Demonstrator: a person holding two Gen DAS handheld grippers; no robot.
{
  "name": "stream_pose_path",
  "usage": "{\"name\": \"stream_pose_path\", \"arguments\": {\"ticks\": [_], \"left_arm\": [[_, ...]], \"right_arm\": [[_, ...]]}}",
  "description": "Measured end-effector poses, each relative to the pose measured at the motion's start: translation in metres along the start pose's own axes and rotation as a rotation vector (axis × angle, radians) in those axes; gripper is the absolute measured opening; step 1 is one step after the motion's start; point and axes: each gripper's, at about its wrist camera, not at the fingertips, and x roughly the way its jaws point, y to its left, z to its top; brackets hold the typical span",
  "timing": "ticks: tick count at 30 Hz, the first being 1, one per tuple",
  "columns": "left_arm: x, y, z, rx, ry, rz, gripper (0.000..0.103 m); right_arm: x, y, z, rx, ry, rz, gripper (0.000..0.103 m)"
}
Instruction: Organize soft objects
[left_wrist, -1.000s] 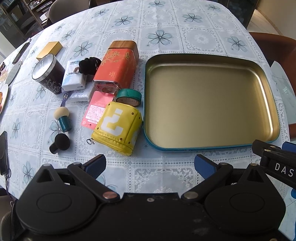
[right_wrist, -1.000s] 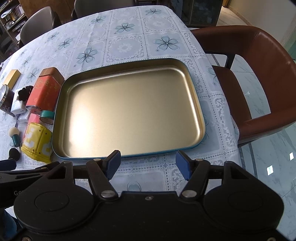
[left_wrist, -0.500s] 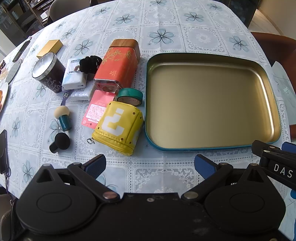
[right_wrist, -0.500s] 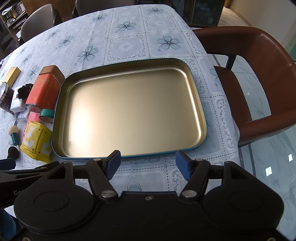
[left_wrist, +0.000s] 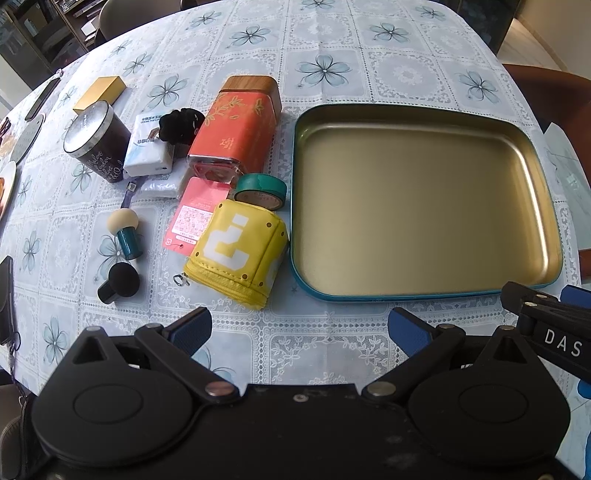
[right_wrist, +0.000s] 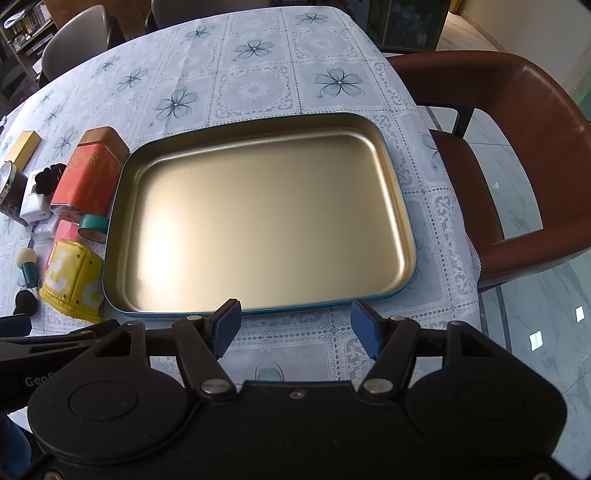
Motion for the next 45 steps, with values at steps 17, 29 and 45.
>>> {"name": "stream_pose_path", "arguments": {"ticks": [17,29,45], "left_arm": [[0.001,0.0,0.0,-0.003,0.0,0.001,0.102],[0.001,0.0,-0.001,-0.013,-0.001,0.017,0.102],[-0.004,0.032,-0.005,-0.094,-0.015,0.025,0.102]], "right_arm": [[0.0,0.0,0.0,-0.002,0.002,0.002,0.061],[0.002,0.002,0.003,-0.004,0.001,0.013,0.061],[0.006,0.022,0.008,-0.038,-0.007,0.032,0.061]]}}
